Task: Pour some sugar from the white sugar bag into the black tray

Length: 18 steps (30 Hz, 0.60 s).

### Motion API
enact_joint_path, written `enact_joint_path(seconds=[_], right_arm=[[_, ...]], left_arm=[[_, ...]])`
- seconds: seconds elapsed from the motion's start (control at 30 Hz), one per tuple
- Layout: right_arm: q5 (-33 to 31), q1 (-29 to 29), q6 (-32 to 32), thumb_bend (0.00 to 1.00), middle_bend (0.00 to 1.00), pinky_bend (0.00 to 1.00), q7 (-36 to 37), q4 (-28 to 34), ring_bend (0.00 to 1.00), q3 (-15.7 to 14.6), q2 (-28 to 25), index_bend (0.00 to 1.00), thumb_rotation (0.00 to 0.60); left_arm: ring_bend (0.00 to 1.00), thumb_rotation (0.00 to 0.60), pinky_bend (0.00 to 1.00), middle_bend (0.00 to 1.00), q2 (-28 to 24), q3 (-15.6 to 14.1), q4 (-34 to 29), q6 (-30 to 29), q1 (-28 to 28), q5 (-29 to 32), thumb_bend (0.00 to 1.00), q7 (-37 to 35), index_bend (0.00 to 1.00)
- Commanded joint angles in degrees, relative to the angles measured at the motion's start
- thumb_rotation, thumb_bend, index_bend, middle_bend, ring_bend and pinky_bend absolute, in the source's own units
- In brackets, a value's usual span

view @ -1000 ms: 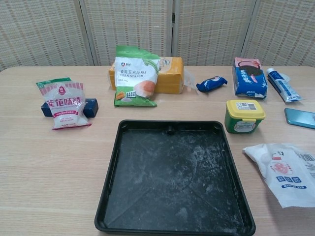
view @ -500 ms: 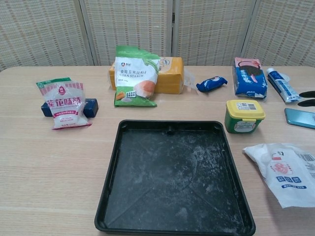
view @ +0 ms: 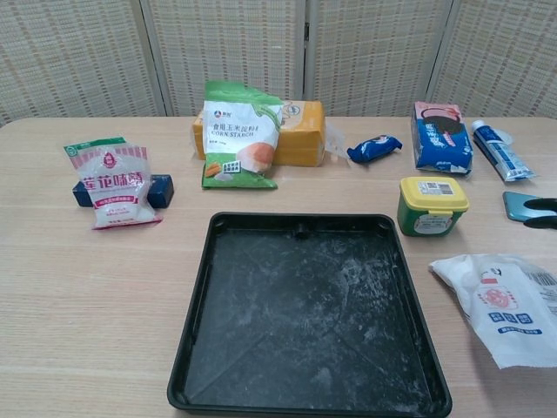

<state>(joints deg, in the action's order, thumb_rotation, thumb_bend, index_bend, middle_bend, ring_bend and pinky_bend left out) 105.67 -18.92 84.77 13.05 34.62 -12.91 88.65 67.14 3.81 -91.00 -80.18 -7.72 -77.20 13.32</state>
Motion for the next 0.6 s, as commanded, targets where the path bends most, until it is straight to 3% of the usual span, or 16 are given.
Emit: enact_joint_path(seconds=[0.03,0.3,0.6], right_arm=[[0.32,-0.20,-0.47,0.19,0.00,0.74,1.17,0.48,0.68,-0.28,0.83,0.00,0.600],[0.15,-1.44,-1.34,0.19,0.00,0.74,1.59,3.03,0.68,0.66,3.32,0.00,0.600],[-0.57,-3.83,-5.53,0.19,0.00,0.74,-2.33,10.59,0.68,1.73,2.93,0.00,0.600]], left_arm=[[0.23,0.600,0.00,0.00,-0.46,-0.11,-0.12,0.39,-0.09,-0.20,0.17,-0.95,0.00],[0.24,0.600,0.00,0.00,-1.42,-0.42,-0.27,0.68,-0.10,-1.11,0.17,-3.07,0.00],[0.24,0.600,0.00,0.00,-1.81,-0.36,-0.28,0.32,0.03,-1.39,0.17,-3.82,0.00]])
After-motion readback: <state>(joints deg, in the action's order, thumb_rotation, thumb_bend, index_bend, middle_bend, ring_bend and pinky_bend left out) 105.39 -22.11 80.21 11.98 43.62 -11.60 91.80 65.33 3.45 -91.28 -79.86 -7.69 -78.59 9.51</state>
